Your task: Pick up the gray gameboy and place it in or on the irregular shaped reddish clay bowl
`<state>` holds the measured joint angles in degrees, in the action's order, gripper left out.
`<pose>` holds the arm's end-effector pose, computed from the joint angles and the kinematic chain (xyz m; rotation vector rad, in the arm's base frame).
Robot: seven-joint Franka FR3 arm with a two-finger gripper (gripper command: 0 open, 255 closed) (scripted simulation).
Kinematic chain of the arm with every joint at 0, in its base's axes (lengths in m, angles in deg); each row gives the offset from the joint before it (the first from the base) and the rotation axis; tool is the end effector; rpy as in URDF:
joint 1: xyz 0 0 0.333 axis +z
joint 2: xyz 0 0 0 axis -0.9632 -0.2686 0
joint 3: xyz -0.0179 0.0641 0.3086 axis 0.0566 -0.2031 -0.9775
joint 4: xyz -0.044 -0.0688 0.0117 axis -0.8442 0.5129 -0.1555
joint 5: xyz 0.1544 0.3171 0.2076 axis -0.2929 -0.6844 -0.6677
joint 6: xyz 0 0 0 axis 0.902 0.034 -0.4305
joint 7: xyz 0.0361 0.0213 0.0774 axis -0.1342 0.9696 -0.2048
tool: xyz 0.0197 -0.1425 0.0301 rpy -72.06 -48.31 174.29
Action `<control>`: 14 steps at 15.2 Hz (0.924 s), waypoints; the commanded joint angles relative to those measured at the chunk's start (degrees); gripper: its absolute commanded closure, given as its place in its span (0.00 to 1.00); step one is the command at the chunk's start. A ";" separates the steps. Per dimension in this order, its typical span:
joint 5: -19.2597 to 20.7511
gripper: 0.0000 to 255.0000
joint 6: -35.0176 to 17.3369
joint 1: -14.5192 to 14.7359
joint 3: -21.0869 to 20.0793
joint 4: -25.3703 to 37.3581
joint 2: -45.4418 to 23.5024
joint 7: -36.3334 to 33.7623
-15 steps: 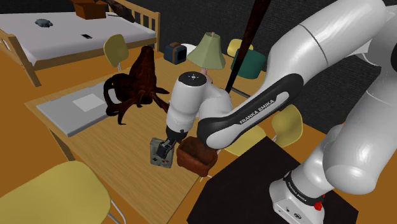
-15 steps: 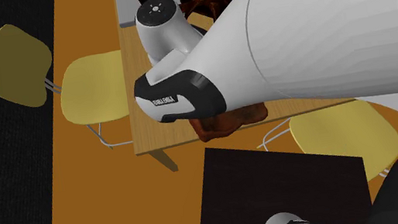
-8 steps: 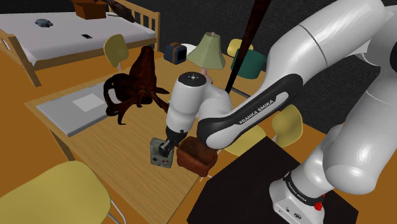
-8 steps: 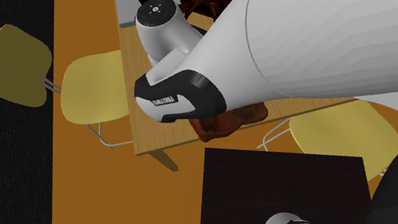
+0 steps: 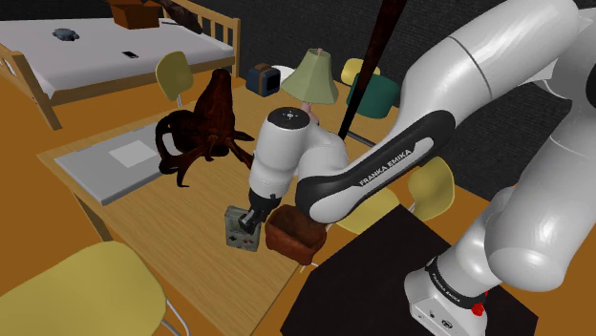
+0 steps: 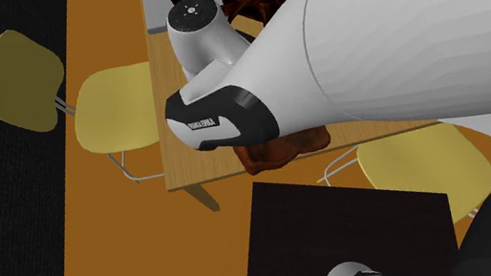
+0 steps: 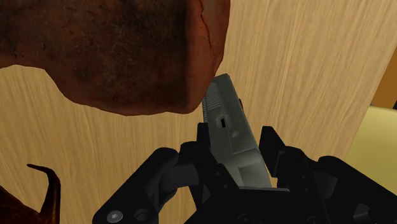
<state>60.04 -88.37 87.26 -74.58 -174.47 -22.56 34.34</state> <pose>0.4038 0.3458 0.2135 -3.0802 -0.4853 -0.1468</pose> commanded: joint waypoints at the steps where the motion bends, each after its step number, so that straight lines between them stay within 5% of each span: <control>1: 0.00 1.00 -0.10 0.00 -0.01 -0.11 -0.12 0.05; 14: -8.57 1.00 9.17 -1.33 -2.10 1.78 8.65 6.35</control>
<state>52.03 -80.09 86.04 -76.69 -173.12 -14.48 40.14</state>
